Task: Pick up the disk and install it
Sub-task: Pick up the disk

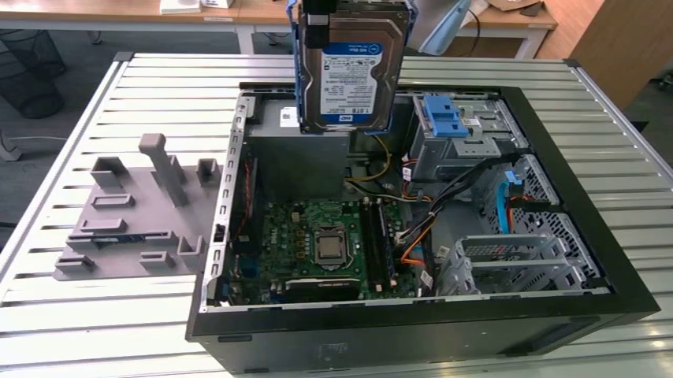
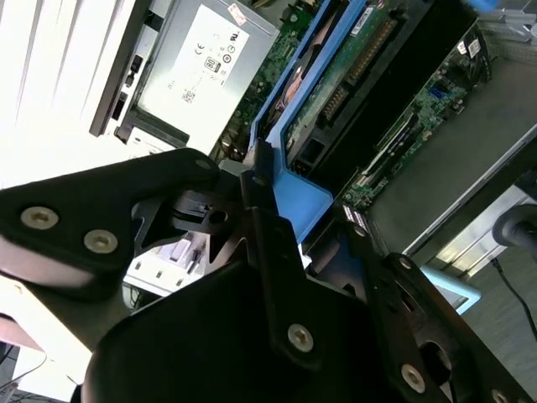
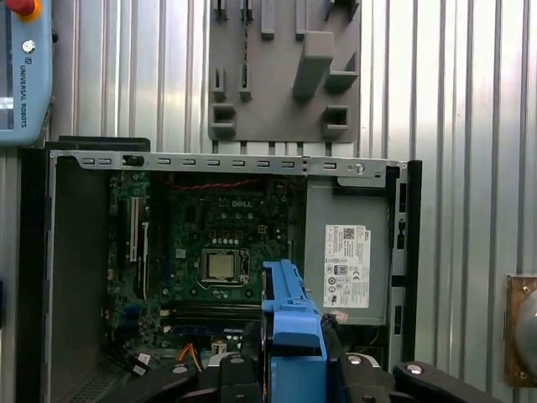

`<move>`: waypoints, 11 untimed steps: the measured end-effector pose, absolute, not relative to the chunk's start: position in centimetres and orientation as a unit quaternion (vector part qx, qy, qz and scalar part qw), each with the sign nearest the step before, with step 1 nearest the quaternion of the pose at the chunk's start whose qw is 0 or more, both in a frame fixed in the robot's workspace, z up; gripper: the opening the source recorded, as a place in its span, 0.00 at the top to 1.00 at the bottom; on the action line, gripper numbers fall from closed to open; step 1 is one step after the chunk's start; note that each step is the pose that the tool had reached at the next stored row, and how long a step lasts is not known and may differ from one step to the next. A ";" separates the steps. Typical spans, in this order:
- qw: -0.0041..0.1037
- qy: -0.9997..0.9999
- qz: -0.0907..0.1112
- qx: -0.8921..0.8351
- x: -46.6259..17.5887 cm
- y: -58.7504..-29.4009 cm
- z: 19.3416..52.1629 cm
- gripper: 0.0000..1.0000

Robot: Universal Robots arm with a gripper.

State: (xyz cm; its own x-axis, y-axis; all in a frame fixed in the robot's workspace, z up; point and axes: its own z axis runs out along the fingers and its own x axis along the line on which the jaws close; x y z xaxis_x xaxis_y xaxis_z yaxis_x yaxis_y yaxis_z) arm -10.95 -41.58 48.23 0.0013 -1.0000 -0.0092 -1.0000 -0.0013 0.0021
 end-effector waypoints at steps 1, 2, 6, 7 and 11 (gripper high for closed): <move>0.002 0.707 0.004 -0.708 -10.9 -41.6 48.2 0.64; 0.003 0.707 0.004 -0.708 -10.7 -41.7 48.2 0.64; 0.003 0.707 0.004 -0.708 -9.8 -41.8 48.1 0.64; 0.002 0.707 0.004 -0.708 -9.7 -41.9 48.0 0.64; 0.002 0.707 0.004 -0.708 -9.4 -42.4 48.0 0.64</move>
